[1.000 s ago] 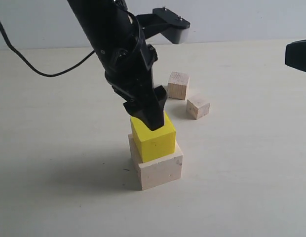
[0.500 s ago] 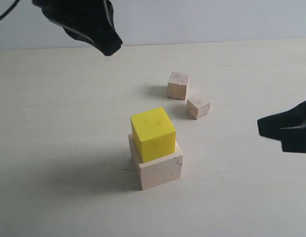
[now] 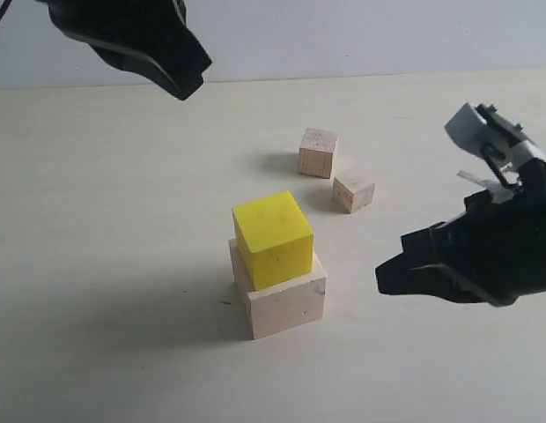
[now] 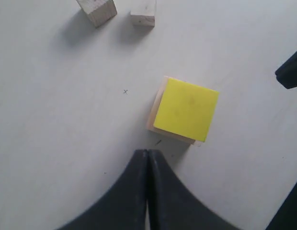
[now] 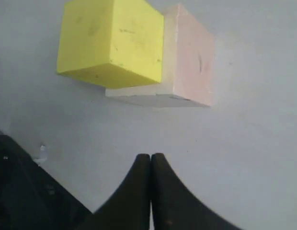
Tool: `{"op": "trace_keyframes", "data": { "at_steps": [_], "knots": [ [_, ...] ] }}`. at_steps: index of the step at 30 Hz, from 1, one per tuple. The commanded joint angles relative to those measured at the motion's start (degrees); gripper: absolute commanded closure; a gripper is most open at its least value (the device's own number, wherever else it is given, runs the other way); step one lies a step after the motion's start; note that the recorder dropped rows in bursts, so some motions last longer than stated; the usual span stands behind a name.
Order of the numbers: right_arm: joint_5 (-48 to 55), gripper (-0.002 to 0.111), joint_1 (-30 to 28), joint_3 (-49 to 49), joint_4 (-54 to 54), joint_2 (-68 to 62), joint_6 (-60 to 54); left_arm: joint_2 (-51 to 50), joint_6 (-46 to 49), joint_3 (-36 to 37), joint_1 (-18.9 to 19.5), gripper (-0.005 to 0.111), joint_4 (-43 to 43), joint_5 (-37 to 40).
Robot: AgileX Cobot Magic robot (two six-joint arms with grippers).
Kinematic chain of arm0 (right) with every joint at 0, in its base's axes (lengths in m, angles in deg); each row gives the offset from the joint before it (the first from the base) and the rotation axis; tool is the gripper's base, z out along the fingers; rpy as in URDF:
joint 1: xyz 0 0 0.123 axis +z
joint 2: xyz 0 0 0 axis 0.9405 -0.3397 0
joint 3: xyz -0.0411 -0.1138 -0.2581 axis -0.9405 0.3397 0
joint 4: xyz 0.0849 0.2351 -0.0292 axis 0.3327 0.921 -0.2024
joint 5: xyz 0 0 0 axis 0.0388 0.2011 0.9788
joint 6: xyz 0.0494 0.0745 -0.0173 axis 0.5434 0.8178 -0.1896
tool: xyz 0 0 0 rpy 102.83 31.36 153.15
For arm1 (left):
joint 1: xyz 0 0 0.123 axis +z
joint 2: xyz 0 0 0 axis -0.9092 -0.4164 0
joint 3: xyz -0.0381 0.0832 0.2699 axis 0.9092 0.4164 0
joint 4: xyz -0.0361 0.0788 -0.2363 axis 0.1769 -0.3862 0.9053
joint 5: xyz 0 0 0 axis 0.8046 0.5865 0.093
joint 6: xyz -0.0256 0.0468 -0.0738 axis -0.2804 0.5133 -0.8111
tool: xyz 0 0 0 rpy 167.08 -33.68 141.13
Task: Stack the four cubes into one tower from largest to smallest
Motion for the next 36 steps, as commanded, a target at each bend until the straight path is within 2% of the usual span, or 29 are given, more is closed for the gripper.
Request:
{"op": "trace_keyframes", "data": {
  "at_steps": [1,18,27,36],
  "knots": [
    [-0.26,0.108,0.21,4.03,12.67,-4.59,-11.23,0.52,-0.8,2.48,-0.12,0.106,0.66,-0.31],
    [6.0,0.108,0.21,5.07,35.39,-26.32,-33.99,0.52,-0.68,3.93,-0.12,0.106,0.34,-0.31],
    [11.68,0.108,0.21,4.42,38.22,-34.38,-40.87,0.52,-0.23,3.93,-0.12,0.106,-0.01,-0.31],
    [11.03,0.108,0.21,0.6,38.22,-35.71,-41.07,0.52,0.36,3.93,-0.12,0.106,-0.42,-0.31]
  ]
}}
